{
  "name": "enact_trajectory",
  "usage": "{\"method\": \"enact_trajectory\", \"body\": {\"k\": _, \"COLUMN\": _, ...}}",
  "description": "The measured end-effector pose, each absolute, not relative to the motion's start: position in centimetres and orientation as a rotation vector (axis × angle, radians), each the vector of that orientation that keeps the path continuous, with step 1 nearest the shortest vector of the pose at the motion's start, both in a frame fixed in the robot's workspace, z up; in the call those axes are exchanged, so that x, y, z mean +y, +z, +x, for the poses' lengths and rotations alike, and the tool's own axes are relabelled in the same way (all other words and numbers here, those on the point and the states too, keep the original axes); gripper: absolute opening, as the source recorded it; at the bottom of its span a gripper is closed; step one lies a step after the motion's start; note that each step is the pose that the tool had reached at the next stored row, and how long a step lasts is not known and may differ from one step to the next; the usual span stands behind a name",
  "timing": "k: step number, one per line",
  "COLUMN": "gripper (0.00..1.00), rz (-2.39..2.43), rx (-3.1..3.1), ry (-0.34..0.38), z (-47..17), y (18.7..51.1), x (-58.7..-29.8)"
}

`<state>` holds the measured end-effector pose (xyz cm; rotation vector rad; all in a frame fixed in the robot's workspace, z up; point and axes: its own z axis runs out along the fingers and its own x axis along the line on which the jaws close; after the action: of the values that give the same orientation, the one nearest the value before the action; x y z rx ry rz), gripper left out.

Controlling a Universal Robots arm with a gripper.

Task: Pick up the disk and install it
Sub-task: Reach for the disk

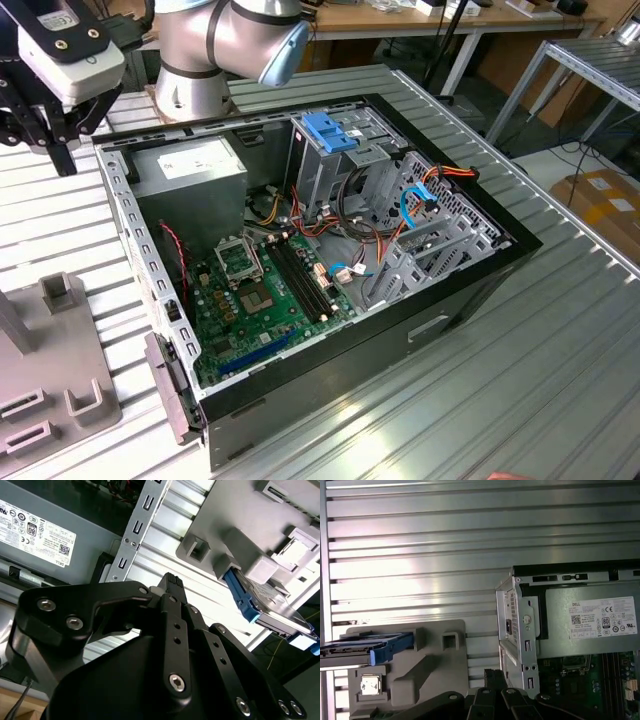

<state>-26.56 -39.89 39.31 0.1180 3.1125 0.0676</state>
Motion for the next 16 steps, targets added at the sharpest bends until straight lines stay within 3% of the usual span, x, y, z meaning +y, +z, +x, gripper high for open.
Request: {"method": "enact_trajectory", "body": {"k": 16, "gripper": 0.11, "rz": 0.118, "rx": 3.113, "ry": 0.068, "z": -28.8, "y": 39.3, "x": -39.9}}
